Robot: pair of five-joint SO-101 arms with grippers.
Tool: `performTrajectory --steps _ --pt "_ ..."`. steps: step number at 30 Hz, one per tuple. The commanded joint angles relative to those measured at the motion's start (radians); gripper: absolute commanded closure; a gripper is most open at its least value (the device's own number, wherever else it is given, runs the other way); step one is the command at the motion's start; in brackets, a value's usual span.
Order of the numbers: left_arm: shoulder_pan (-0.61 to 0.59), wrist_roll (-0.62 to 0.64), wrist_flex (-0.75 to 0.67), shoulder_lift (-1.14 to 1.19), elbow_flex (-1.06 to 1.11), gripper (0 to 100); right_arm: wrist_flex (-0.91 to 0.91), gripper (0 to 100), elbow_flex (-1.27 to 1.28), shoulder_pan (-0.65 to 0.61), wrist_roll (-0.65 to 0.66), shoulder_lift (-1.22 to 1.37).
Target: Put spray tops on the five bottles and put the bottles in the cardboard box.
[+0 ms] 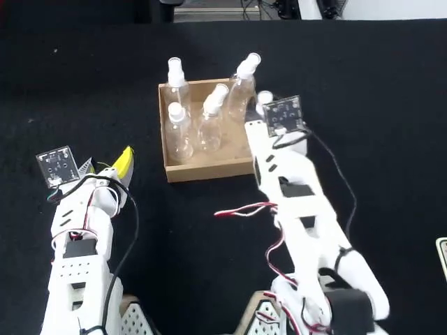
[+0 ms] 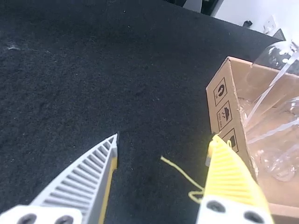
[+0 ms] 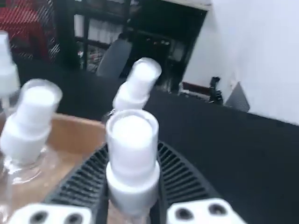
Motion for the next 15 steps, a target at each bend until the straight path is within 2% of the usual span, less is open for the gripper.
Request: performTrajectory --steps 1,4,10,15 --pt "0.010 -0.009 -0.020 -0.006 -0.010 71 0.009 95.5 0.005 0.061 -0.003 -0.076" --pt "0.010 -0.009 -0.020 -0.006 -0.010 71 0.011 95.6 0.013 0.094 -0.049 -0.105" --pt "0.010 -0.009 -0.020 -0.006 -0.010 71 0.017 95.6 0.018 0.166 -0.060 -0.191" --pt "0.010 -0.009 -0.020 -0.006 -0.010 71 0.117 95.6 0.008 0.216 -0.063 -0.255"
